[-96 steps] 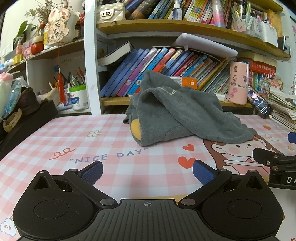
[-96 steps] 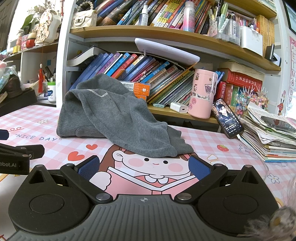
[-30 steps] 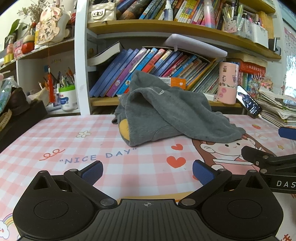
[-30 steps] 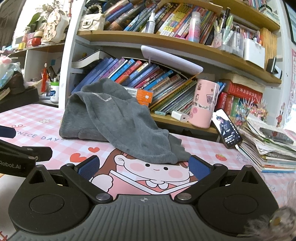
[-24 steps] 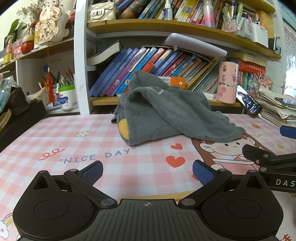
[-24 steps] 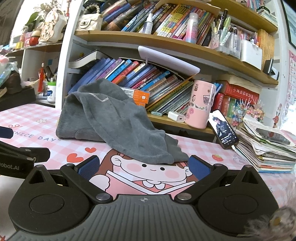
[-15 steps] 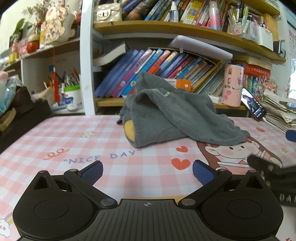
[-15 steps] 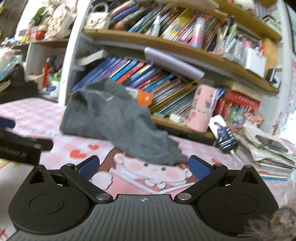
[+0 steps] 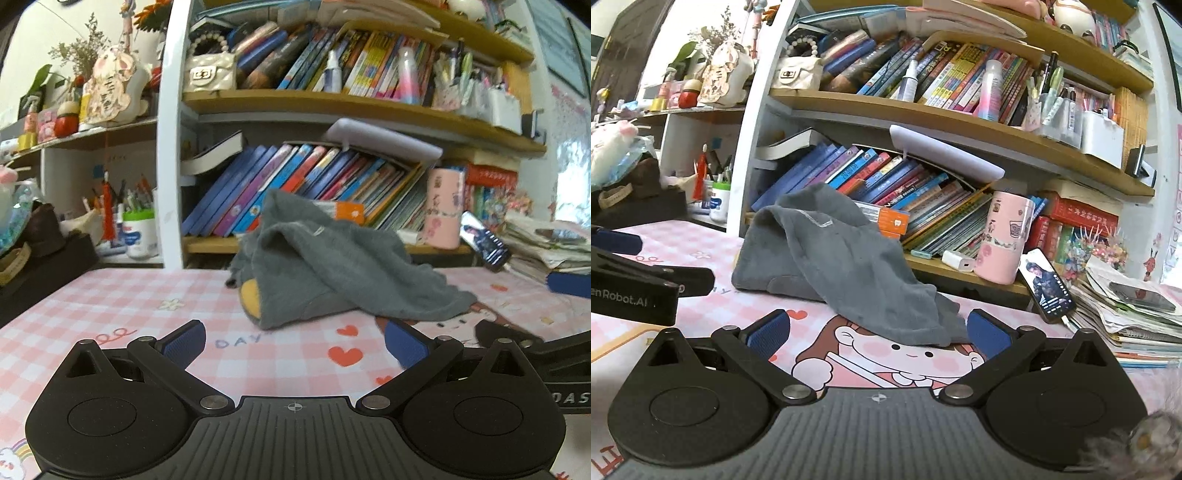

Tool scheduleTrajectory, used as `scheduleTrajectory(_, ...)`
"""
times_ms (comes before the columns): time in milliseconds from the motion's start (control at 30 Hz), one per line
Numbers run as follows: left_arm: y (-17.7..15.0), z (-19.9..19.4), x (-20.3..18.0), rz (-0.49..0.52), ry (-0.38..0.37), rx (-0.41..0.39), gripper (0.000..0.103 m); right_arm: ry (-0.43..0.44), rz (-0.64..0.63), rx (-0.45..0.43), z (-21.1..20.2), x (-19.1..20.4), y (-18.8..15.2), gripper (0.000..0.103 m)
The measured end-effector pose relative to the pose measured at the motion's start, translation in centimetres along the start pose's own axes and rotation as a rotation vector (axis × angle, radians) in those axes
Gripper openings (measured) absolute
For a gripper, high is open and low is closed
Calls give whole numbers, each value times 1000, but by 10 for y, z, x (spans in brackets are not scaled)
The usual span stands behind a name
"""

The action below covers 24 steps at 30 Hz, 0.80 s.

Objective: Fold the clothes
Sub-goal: 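Move both tools toward the grey sweatshirt on the mat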

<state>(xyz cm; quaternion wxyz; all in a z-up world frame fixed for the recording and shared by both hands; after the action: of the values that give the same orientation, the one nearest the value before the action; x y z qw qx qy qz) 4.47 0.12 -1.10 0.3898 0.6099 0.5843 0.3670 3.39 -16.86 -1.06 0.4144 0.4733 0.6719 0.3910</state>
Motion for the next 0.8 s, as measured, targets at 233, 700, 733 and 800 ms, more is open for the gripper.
scheduleTrajectory(233,3,13,0,52,13,50,103,46,16,-1,9,-3,3,103)
scheduleTrajectory(700,43,86,16,89,82,62,102,153,-109,127,78,8,25,103)
scheduleTrajectory(733,43,92,17,88,86,72,102,158,-102,131,79,7,24,103)
scheduleTrajectory(800,42,102,19,86,103,90,102,170,-90,134,81,4,20,103)
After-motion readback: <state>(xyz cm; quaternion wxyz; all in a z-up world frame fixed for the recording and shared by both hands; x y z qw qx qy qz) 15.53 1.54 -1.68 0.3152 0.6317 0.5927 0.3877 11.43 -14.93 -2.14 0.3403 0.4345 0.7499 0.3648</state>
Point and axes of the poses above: each gripper's, at about its wrist camera, not at the fingertips, and z roughly the way its jaws point, x to its left, y to its top, the point moved 7 cm from there along z, roughly the way its jaws point, and after that the axes turned 8 degrees about x, right-handed, at the moved point
